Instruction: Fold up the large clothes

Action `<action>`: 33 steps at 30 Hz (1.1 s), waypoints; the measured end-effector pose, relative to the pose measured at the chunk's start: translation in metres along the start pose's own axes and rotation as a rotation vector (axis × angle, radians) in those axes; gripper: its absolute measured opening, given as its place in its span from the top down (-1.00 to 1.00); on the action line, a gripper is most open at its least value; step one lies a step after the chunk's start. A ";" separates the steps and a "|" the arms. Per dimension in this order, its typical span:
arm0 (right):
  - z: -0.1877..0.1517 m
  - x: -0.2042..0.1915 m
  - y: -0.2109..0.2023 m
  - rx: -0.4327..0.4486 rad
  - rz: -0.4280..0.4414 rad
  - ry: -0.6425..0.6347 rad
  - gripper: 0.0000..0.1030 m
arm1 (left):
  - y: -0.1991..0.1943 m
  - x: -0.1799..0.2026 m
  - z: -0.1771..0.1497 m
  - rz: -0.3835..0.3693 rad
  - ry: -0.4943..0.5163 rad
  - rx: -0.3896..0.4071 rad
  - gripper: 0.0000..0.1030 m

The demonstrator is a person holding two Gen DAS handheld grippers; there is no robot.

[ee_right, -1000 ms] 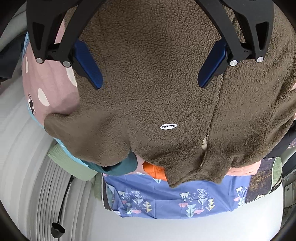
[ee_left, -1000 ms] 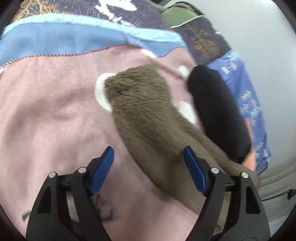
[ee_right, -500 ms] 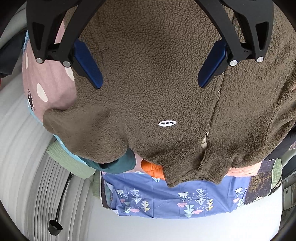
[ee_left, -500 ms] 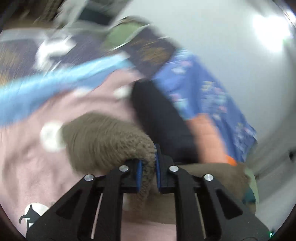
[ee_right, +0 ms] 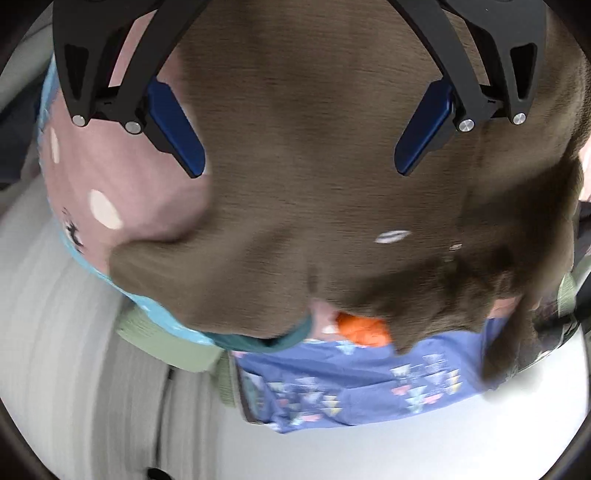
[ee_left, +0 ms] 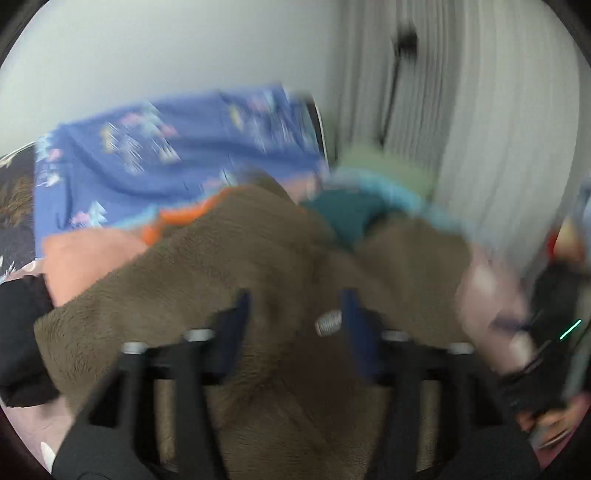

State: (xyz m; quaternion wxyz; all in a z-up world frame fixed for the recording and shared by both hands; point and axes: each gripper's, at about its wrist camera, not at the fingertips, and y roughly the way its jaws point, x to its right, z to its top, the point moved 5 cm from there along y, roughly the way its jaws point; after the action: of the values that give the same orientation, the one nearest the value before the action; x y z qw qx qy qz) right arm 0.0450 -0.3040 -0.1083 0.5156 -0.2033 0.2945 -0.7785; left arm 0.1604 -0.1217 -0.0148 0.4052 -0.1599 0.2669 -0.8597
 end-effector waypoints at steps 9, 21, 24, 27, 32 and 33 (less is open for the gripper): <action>0.017 0.016 0.032 -0.118 0.275 0.048 -0.97 | -0.003 -0.059 -0.058 0.126 -0.127 -0.094 -0.14; 0.067 -0.131 0.154 -0.294 0.450 -0.133 -0.78 | -0.061 -0.207 -0.150 0.443 -0.498 -0.174 -0.16; 0.069 -0.136 0.148 -0.317 0.442 -0.104 0.35 | -0.071 -0.221 -0.152 0.447 -0.531 -0.166 -0.16; 0.088 -0.121 0.096 -0.180 0.499 -0.071 0.41 | -0.076 -0.226 -0.152 0.451 -0.533 -0.153 -0.17; 0.089 -0.080 0.058 -0.068 0.370 -0.093 -0.02 | -0.067 -0.221 -0.153 0.427 -0.534 -0.154 -0.24; 0.080 -0.080 0.072 -0.102 0.304 -0.160 -0.14 | -0.062 -0.220 -0.152 0.415 -0.537 -0.159 -0.24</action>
State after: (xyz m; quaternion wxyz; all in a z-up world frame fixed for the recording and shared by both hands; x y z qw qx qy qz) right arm 0.1740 -0.2714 -0.0981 0.6381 -0.2438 0.3190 -0.6570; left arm 0.1841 0.1329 -0.1138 0.6133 -0.3539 0.2435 -0.6628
